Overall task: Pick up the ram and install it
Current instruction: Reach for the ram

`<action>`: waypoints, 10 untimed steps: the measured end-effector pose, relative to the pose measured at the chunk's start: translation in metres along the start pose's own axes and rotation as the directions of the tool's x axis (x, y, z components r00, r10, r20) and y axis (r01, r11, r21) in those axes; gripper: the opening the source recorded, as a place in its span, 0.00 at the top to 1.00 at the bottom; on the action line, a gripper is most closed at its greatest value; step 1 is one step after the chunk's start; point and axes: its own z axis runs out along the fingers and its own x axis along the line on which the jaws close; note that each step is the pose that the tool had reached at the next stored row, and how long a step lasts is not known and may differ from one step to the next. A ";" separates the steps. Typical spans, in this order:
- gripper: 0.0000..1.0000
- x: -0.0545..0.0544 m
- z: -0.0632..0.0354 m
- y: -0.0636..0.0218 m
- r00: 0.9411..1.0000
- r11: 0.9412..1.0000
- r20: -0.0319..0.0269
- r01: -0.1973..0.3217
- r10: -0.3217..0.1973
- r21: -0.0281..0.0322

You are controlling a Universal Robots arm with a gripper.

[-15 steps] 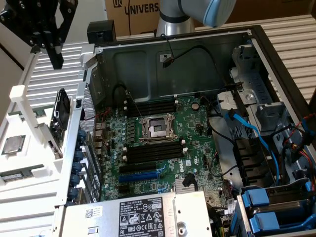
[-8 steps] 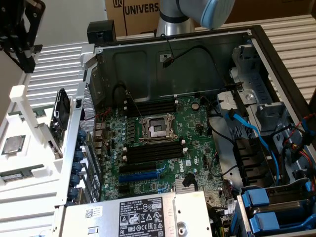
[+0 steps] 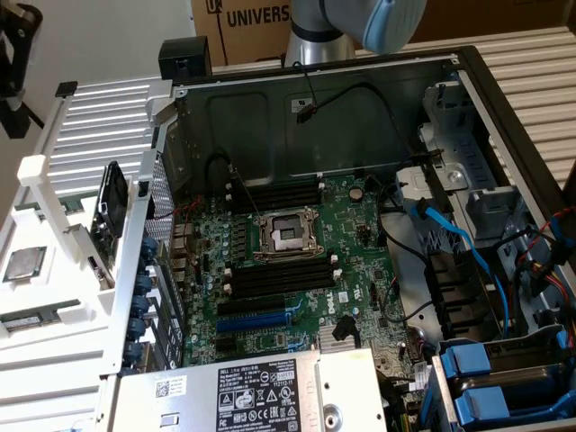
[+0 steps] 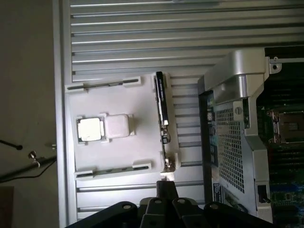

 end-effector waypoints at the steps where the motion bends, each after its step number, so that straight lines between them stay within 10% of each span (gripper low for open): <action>1: 0.89 0.005 -0.0002 -0.0004 1.000 1.000 0.000 0.000 0.000 0.000; 10: 0.89 0.045 -0.0012 -0.0045 1.000 1.000 0.000 0.000 0.000 -0.003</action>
